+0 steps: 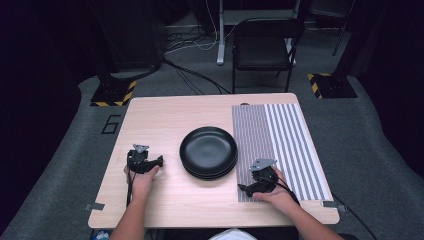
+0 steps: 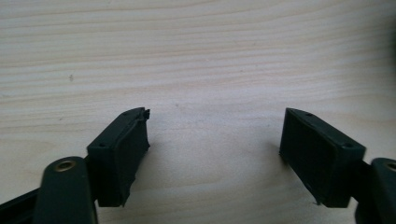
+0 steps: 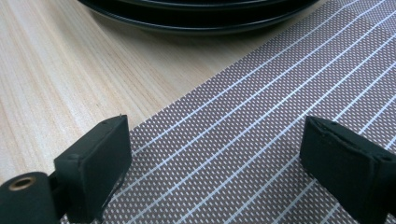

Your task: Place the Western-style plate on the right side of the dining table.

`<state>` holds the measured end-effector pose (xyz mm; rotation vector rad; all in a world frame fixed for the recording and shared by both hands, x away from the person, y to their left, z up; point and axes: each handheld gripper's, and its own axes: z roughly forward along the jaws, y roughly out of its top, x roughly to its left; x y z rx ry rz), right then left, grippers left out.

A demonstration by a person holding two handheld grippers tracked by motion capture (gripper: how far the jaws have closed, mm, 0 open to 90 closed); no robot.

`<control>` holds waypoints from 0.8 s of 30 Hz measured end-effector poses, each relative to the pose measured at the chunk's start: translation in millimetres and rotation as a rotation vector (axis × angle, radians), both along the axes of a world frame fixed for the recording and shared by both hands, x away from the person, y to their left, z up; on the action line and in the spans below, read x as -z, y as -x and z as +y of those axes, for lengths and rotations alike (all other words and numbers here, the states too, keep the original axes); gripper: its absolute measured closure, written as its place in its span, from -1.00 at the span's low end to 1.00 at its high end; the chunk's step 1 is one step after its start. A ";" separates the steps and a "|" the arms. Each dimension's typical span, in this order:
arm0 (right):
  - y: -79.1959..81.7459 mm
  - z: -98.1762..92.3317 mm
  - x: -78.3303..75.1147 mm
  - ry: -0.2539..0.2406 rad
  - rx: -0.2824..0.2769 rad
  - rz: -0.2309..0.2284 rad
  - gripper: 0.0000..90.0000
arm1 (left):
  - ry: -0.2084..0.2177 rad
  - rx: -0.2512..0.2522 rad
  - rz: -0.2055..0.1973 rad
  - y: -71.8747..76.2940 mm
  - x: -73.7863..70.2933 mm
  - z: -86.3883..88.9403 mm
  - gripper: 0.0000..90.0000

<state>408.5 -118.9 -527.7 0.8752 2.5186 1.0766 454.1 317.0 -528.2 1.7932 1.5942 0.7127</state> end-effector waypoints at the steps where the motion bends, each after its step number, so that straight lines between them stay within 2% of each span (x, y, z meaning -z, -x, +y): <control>1: 0.5 0.1 0.0 0.000 0.005 -0.001 -0.81 | 0.001 -0.011 -0.005 0.0 0.0 0.1 -0.40; 4: 2.7 0.8 -0.2 -0.005 0.015 -0.005 -0.71 | 0.004 -0.020 -0.013 0.5 -0.2 -0.7 -0.30; 7: 5.3 1.2 -1.0 -0.023 0.015 -0.016 -0.47 | 0.001 -0.006 -0.006 1.0 -1.6 -0.3 -0.15; 9: 6.6 2.0 -1.3 -0.033 0.015 -0.013 -0.36 | 0.007 -0.010 0.000 1.4 -2.4 -1.3 -0.13; 11: 6.9 1.8 -2.9 -0.034 0.010 -0.016 -0.13 | 0.018 -0.004 0.006 2.1 -3.5 -2.0 -0.08; 13: 7.3 1.5 -4.0 -0.031 0.016 -0.011 -0.04 | 0.026 0.004 0.017 2.7 -4.9 -2.6 -0.05; 17: 6.9 -1.2 -7.8 -0.039 0.034 -0.019 0.02 | 0.027 0.038 0.008 4.4 -10.5 -6.7 0.00; 20: 6.4 -3.9 -10.6 -0.052 0.053 -0.021 0.02 | -0.014 0.073 -0.007 5.4 -14.8 -11.9 0.01; 24: 6.0 -6.8 -13.1 -0.057 0.067 -0.027 0.03 | -0.016 0.107 -0.009 6.0 -17.9 -17.1 0.00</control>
